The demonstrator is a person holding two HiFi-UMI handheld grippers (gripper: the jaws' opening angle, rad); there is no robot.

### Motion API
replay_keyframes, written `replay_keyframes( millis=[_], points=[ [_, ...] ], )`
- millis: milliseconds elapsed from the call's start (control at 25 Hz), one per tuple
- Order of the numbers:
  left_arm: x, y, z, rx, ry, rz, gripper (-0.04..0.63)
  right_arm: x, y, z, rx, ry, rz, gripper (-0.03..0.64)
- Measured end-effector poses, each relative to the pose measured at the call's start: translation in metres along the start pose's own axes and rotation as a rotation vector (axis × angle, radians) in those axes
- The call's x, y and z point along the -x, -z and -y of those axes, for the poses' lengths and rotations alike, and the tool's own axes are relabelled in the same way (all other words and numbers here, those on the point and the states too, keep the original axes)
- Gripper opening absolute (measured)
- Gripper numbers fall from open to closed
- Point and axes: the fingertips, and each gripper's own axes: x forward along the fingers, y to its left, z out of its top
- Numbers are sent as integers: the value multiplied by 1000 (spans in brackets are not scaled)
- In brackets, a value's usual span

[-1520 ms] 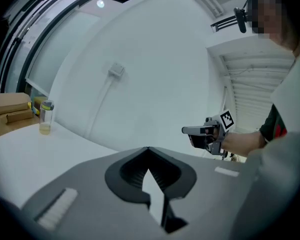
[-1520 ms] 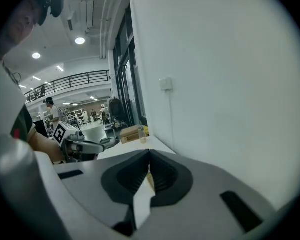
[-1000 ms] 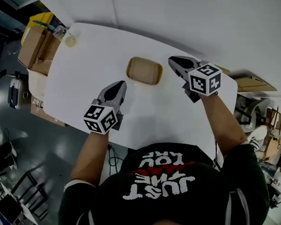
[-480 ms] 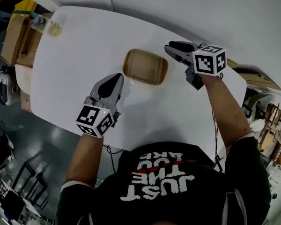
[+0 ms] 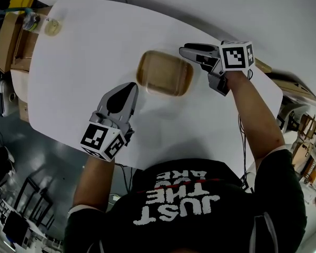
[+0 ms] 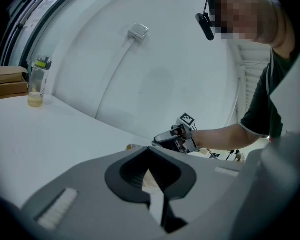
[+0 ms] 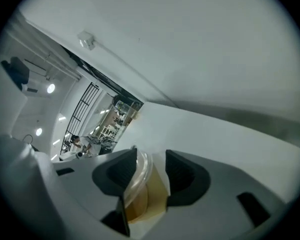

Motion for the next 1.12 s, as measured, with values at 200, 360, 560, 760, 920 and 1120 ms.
replay_keyframes(
  millis=[200,360,560,760,920,1120],
  points=[
    [-1,6,3,4,1,-8,8,-7,6,-1,-84,-74,-30,150],
    [-1,10,4,14,-2,-14,8,-10,10,-4,-105,-108,-54,149],
    [-1,12,8,12,4,-16,8,-12,5,-12,-70,-136,-53,70],
    [2,16,10,16,8,-23,8,-8,0,-12,-89,-142,-20,49],
    [6,15,8,13,7,-20,8,-3,-8,-21,-86,-157,8,41],
    [14,5,13,-3,2,-7,8,12,-24,-41,-50,-169,63,37]
  ],
)
